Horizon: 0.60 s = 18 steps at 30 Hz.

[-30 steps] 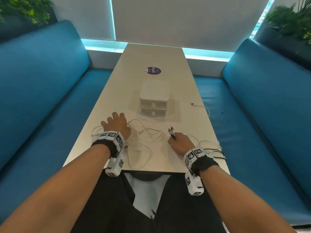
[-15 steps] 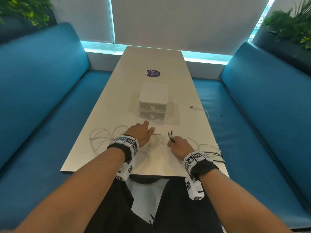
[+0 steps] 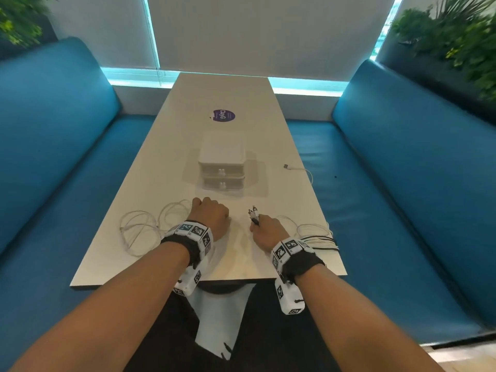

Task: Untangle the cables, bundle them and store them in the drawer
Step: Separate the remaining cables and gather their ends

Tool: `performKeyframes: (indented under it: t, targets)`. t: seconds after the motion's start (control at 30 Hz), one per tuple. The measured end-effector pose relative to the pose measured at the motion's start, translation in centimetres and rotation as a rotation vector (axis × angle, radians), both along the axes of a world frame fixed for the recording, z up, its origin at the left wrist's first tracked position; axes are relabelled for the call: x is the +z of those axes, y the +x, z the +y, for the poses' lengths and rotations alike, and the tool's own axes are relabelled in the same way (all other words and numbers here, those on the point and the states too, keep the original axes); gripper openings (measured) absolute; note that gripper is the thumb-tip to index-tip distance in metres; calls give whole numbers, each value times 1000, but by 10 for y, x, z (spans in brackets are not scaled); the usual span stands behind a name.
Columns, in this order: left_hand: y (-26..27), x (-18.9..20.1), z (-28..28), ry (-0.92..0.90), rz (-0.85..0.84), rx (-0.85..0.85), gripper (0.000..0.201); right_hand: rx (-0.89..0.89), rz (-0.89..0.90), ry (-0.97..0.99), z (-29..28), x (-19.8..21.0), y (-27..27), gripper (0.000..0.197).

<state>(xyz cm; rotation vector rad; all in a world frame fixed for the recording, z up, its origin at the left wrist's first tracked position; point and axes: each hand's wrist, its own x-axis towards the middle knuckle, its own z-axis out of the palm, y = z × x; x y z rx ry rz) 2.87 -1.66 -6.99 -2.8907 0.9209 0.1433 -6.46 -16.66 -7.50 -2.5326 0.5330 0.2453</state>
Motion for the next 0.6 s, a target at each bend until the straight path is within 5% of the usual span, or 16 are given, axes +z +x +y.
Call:
performKeyframes:
  t: [0.17,0.37,0.6]
  targets:
    - [-7,-1,-3,-15,38,-26,11,-9,-2,-7,-1,1,0,34]
    - [-17,-5,-15,-125,138,18,29,-17,9,-10,2,0,-1,36]
    - [-19,-8,-21,-293,273,21,26,-105,-57,124,-2,7,1,37]
